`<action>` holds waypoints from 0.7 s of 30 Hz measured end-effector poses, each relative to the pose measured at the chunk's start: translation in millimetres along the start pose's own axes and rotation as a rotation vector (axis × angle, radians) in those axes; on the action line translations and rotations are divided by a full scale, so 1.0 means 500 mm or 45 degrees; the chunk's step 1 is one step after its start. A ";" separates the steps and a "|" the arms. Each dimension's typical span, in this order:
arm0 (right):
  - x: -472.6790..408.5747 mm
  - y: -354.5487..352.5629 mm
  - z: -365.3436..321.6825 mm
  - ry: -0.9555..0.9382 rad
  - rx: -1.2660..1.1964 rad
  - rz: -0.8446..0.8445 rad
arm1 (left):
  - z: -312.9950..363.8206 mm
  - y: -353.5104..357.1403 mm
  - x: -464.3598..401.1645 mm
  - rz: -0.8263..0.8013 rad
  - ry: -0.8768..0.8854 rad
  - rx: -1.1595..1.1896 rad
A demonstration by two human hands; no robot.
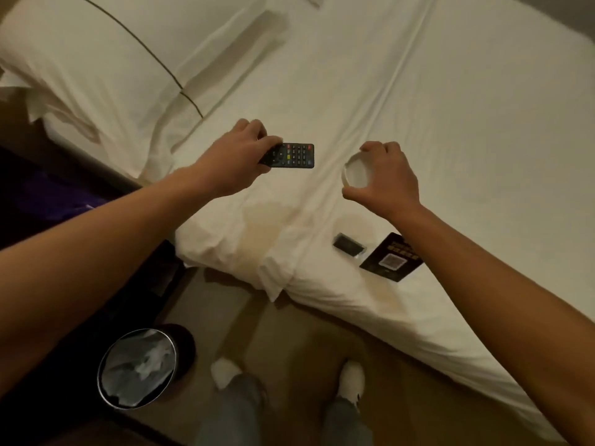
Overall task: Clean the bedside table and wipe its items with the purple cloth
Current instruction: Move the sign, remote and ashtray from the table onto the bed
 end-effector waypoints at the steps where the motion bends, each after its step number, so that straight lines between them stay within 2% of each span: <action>1: 0.017 -0.012 0.049 0.026 -0.008 0.005 | 0.048 0.017 -0.022 -0.014 0.032 0.004; 11: 0.197 -0.144 0.527 0.251 -0.057 0.035 | 0.502 0.195 -0.189 -0.127 0.199 -0.015; 14: 0.255 -0.148 0.648 0.328 -0.077 0.007 | 0.623 0.249 -0.225 -0.124 0.256 -0.064; 21: 0.370 -0.104 0.873 0.461 -0.130 -0.049 | 0.850 0.420 -0.267 -0.258 0.355 -0.024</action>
Point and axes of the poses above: each hand's wrist, its own x-axis away from the middle knuckle, its own y-axis out of the palm, z = x × y, the point moved 9 cm from there along -x, towards the middle knuckle, and after that the axes turned 3 degrees about -z, right-handed, at the moved point
